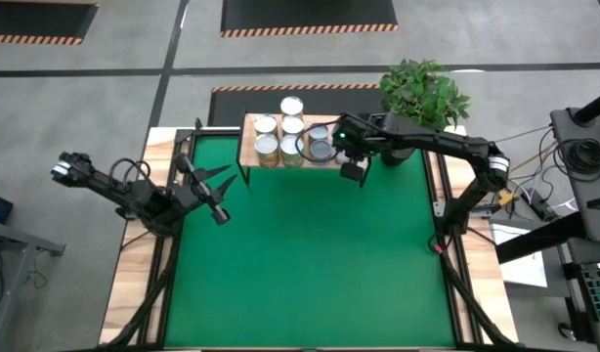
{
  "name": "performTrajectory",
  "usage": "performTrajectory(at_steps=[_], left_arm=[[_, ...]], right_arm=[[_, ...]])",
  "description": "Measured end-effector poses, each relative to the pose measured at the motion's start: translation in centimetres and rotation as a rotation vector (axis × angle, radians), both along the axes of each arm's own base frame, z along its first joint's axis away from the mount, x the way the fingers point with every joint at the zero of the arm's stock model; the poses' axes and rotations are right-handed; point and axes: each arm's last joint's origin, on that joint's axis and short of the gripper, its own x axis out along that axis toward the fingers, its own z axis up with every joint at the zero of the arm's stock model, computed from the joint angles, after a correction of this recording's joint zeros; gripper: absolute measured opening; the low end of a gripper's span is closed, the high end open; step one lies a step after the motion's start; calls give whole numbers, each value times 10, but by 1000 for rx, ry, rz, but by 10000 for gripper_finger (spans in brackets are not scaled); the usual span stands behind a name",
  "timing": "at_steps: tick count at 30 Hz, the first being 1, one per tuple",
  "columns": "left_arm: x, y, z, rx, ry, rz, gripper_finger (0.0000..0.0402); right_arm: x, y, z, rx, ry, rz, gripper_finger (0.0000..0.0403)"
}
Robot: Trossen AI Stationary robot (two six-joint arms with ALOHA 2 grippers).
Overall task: Pick and place cans onto a shelf
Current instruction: Return to Home Position
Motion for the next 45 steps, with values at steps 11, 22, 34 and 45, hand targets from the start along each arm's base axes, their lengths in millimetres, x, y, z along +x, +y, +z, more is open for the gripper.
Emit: performTrajectory(at_steps=[11, 22, 34, 45], left_arm=[[-43, -20, -30, 54, 323, -566, 28], [-51, -25, -54, -173, 414, -909, 0], [-48, -3, -81, -166, 195, -737, 0], [-60, 13, -103, -264, 123, -674, 0]], right_arm=[[-53, 94, 6, -73, -428, 335, 9], [-132, 121, -50, -161, -780, 511, 9], [-187, 115, -79, -253, -1012, 513, 9], [-209, 114, -107, -275, -1105, 517, 9]])
